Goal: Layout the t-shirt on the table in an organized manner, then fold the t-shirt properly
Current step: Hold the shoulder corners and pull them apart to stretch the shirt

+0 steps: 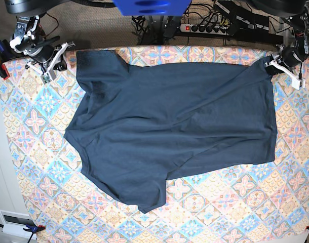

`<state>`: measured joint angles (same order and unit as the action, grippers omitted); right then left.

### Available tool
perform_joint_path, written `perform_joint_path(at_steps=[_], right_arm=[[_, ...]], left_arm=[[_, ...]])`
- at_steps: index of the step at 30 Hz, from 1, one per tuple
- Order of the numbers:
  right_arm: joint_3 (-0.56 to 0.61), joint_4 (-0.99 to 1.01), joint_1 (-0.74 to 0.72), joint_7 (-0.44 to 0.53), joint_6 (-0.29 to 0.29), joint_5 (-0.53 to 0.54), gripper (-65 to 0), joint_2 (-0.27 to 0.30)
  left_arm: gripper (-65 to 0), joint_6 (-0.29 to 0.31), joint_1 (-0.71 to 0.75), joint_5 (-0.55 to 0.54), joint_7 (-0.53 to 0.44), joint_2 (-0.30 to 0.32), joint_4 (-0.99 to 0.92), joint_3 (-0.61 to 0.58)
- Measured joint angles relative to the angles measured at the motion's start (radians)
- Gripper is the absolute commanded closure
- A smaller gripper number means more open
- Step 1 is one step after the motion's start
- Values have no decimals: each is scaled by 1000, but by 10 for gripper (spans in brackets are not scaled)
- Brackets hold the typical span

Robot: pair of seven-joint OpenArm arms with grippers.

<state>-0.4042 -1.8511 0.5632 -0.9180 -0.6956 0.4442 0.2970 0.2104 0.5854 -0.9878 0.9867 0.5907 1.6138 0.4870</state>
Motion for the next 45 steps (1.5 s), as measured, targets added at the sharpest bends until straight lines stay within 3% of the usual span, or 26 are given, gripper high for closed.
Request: perform_joint_path(at_steps=[4, 13, 22, 27, 36, 45], right_arm=[[0, -9, -2, 1, 0, 2, -27, 0], [0, -42, -3, -7, 0, 3, -250, 0], [8, -39, -53, -41, 0, 5, -248, -7], [9, -39, -85, -48, 0, 114, -247, -7], [91, 31, -114, -45, 0, 117, -248, -10], [97, 113, -112, -39, 0, 115, -248, -6]], left_arm=[[0, 1, 6, 0, 5, -1, 0, 0], [0, 0, 8, 1, 5, -5, 0, -6], [-12, 0, 8, 3, 5, -9, 0, -6], [-16, 1, 8, 3, 5, -9, 0, -6], [-16, 0, 8, 3, 8, -9, 0, -6], [-16, 0, 8, 3, 8, -9, 0, -6]])
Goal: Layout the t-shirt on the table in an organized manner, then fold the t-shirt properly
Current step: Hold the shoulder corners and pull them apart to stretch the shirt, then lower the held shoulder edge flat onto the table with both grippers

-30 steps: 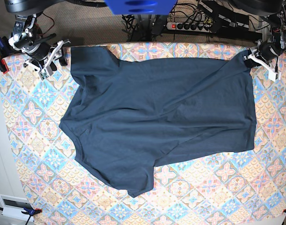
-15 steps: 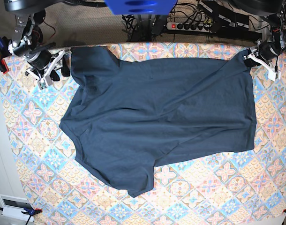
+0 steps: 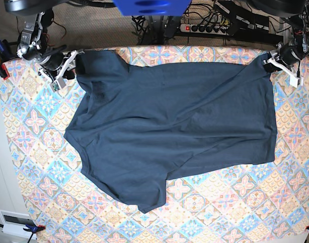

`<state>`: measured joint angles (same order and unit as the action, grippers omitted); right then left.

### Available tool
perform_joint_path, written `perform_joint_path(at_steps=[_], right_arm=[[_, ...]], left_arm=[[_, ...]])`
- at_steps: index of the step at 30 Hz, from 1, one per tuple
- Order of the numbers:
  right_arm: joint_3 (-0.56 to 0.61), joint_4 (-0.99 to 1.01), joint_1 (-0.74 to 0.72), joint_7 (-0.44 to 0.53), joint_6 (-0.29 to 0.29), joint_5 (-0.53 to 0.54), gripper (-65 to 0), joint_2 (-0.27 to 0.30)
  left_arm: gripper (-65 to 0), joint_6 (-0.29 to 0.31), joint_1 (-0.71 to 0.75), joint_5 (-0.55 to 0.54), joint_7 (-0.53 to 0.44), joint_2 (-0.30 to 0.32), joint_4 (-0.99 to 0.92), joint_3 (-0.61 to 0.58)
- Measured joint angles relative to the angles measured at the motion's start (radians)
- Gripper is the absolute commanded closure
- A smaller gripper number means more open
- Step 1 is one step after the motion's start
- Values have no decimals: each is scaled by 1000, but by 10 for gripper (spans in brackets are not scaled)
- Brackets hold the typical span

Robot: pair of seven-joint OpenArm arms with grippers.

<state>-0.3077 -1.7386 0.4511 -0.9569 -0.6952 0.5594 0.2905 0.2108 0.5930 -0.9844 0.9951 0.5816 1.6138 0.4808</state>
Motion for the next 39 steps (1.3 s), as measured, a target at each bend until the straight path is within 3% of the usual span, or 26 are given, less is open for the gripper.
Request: perform_joint_path(at_steps=[6, 12, 17, 20, 24, 31, 39], right_arm=[[5, 52, 0, 11, 0, 7, -232, 2], [44, 44, -3, 0, 0, 26, 0, -2], [17, 43, 0, -7, 0, 125, -8, -2], [-69, 42, 0, -6, 0, 183, -9, -1], [-159, 16, 11, -14, 0, 254, -9, 6], [-213, -92, 119, -23, 2, 298, -9, 45], [-214, -170, 216, -21, 1, 303, -9, 45]], left_arm=[[-16, 0, 0, -1, 0, 0, 0, 0], [-16, 0, 0, -3, 0, 2, 2, 0], [-17, 0, 0, -4, 3, 6, 2, 0], [-17, 1, -3, -5, 89, 4, 3, 24], [-17, 1, -8, -11, 104, 3, 3, 67], [-17, 3, -2, -11, 113, -1, 3, 66], [-8, 3, 48, -11, 134, 0, 5, 66]])
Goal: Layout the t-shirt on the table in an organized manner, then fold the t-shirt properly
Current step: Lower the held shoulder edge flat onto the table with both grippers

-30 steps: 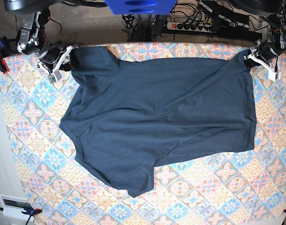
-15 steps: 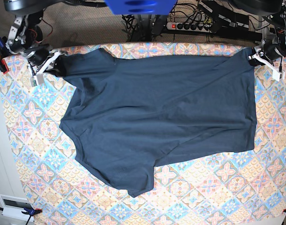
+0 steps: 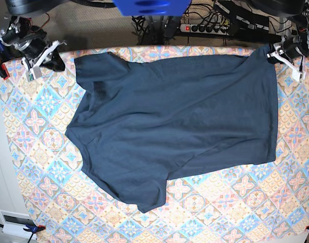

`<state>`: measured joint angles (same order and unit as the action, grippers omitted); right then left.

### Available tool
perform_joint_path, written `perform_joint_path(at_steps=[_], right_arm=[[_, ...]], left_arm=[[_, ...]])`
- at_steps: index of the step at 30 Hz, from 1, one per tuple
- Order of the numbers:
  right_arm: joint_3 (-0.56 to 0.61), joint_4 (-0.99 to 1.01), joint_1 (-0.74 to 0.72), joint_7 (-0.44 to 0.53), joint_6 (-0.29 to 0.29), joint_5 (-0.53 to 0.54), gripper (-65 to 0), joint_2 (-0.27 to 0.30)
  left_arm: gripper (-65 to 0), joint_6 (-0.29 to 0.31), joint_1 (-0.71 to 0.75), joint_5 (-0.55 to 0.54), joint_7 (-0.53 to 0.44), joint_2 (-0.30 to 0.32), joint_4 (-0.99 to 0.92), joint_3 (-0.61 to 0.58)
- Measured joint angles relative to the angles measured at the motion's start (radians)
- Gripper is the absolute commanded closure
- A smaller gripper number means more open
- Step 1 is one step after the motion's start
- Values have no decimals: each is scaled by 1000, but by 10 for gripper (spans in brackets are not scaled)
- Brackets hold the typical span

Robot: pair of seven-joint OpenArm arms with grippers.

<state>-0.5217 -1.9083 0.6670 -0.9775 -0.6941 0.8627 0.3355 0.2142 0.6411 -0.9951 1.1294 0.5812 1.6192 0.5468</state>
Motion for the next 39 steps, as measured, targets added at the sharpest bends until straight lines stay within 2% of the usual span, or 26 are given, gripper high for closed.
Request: perform_joint_path(at_steps=[7, 9, 11, 16, 19, 26, 30, 36, 39], right_arm=[[95, -20, -8, 9, -2, 3, -9, 2], [106, -20, -5, 4, -1, -2, -10, 2], [108, -19, -15, 2, -1, -3, -10, 3], [109, -18, -89, 21, 0, 4, -11, 5], [109, -16, -76, 0, -1, -8, -11, 3], [109, -15, -82, 6, -1, -5, -11, 3], [109, -15, -79, 4, -1, -6, -11, 2], [107, -15, -79, 5, -1, -6, -11, 2], [108, -15, -82, 5, -1, -5, -11, 3]], left_arm=[[-19, -1, 11, -45, -3, 1, 0, 0], [-57, -4, 10, -46, -3, 4, 0, 0], [-156, -5, 10, -47, -3, 4, 0, 1], [-498, -6, 19, -49, -2, 4, 0, 1], [-631, 1, 50, -55, -5, 10, 2, 1], [-614, 0, 85, -45, -3, 3, 2, 1], [-613, -1, 79, -42, -7, -31, 2, -6], [-613, -1, 49, -32, -5, -39, 0, -103], [-612, 1, 46, -6, -12, -38, 2, -98]])
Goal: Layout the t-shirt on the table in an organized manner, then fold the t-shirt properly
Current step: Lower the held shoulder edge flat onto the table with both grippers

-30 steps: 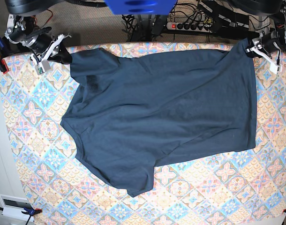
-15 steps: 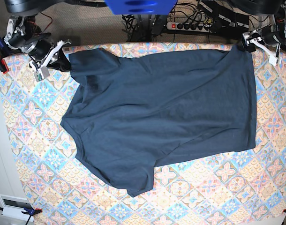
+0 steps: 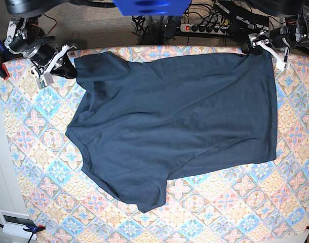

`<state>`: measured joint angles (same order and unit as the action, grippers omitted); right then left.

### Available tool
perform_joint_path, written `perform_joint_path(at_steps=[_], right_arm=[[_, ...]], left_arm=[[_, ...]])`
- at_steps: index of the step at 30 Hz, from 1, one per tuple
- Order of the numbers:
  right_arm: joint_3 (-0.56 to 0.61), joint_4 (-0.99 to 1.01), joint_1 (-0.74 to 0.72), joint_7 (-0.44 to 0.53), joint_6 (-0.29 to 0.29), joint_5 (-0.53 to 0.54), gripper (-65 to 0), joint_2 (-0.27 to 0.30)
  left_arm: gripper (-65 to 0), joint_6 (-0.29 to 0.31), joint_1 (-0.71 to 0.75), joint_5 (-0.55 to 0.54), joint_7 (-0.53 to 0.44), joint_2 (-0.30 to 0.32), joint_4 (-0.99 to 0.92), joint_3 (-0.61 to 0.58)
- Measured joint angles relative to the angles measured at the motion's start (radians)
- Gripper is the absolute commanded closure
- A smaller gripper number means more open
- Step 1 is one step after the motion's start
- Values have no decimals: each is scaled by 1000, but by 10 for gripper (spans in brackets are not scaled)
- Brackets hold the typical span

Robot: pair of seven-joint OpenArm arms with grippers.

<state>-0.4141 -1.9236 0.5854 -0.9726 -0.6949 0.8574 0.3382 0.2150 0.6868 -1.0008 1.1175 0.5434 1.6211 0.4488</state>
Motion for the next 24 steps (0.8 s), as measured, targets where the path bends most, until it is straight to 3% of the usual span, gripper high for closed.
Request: perform_joint_path(at_steps=[8, 11, 16, 17, 24], right_arm=[[-1, 0, 2, 0, 0, 0, -11, 0], [-1, 0, 2, 0, 0, 0, -11, 0], [0, 0, 2, 0, 0, 0, -11, 0], [0, 0, 2, 0, 0, 0, -11, 0], [4, 0, 2, 0, 0, 0, -35, 0]], left_arm=[[-596, -1, 0, 21, -24, -14, 2, 12], [-475, -2, 0, 19, -82, -13, 2, 37], [-55, 1, 0, 10, -89, -18, 2, 90], [0, 0, -3, 9, -94, -20, 2, 101], [0, 0, -33, 13, -125, -16, -2, 150]])
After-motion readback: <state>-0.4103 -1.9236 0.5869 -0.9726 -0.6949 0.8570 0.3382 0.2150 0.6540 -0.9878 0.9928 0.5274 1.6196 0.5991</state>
